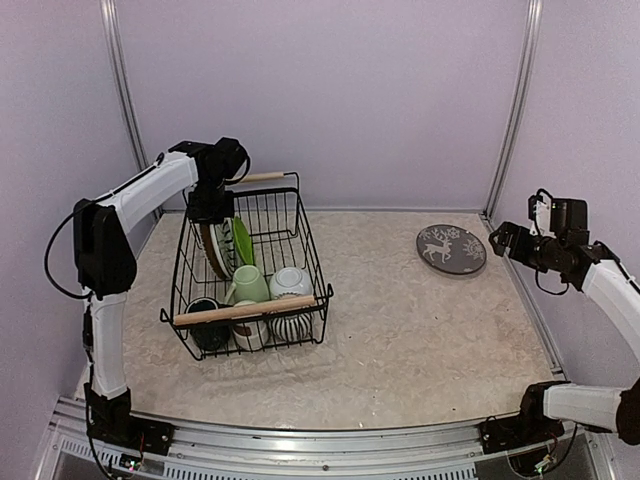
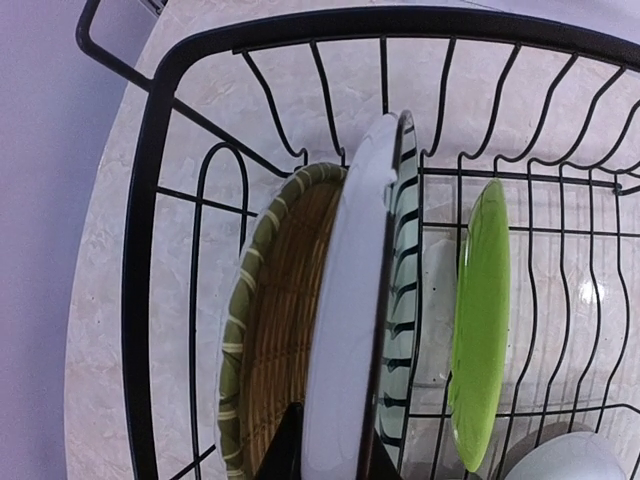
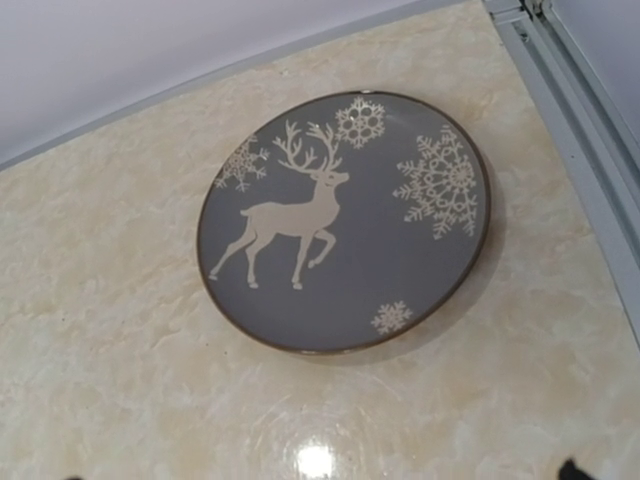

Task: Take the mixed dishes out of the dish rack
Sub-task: Grab the plate from the dish rack.

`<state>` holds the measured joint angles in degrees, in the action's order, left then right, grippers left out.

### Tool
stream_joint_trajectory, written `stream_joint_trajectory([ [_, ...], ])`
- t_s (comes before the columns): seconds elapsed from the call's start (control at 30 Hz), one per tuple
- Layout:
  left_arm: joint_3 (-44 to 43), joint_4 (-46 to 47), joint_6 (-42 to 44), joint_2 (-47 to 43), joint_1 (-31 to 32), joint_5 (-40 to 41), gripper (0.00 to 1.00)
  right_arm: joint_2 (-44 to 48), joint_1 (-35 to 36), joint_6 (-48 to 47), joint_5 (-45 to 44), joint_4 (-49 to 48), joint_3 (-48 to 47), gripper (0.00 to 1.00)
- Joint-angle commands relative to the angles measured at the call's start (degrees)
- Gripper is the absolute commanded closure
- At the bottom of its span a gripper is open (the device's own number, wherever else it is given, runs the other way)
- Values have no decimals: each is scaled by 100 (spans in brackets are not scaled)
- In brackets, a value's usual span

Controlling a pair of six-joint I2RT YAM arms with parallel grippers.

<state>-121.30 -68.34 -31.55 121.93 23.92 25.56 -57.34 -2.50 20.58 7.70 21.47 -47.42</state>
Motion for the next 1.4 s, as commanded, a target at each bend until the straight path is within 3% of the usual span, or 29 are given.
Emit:
stream_joint_trajectory([
  [0.0, -630, -428, 162, -394, 203, 436, 100, -64, 85, 18, 7, -19, 108, 0],
  [0.4, -659, -628, 240, -700, 405, 834, 100, -77, 177, 81, 36, -65, 110, 0],
  [0.77, -655, -610, 474, -1734, 508, 429, 100, -185, 594, 241, 184, -243, -43, 0],
  [0.9, -290, 64, 633, -2210, 436, -481, 100, -346, 953, 467, 349, -492, -171, 0],
  [1.2, 1427, 2462, 240, -3285, -248, -4222, 100, -823, 1806, 1317, 1163, -1824, -302, 0],
  [1.37, 1857, 3269, -225, -3283, -425, -5540, 100, -1410, 2136, 1998, 1851, -2727, -451, 0],
])
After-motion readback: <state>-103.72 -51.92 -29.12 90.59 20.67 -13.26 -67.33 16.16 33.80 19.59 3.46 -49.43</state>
